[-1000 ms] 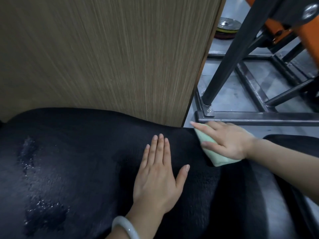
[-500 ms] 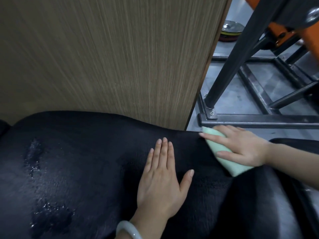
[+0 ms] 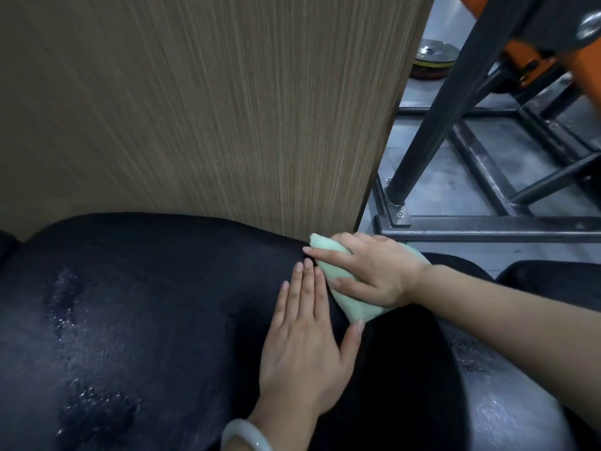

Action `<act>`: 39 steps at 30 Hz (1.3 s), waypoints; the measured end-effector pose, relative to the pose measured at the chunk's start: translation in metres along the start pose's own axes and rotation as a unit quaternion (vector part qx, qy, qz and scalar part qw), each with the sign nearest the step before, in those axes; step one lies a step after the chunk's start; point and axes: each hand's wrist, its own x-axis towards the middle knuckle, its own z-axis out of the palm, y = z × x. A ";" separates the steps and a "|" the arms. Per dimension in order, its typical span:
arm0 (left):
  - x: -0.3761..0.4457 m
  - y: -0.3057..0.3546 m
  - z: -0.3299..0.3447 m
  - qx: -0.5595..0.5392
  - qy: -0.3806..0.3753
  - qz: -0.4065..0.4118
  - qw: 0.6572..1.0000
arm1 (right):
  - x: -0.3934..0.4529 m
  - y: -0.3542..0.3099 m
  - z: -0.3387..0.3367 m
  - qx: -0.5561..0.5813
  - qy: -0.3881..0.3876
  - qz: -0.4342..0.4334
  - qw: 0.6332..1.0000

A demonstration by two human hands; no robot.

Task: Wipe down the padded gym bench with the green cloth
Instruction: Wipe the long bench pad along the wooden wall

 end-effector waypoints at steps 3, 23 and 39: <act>0.001 -0.001 -0.002 -0.005 -0.008 -0.008 1.000 | -0.045 0.018 0.000 -0.030 0.000 0.026 0.999; 0.002 -0.132 -0.025 0.087 -0.005 0.013 0.996 | 0.091 -0.060 -0.001 0.021 0.007 0.042 0.999; -0.002 -0.148 -0.025 0.069 -0.012 -0.005 0.998 | -0.077 0.079 0.037 -0.033 -0.005 0.172 0.985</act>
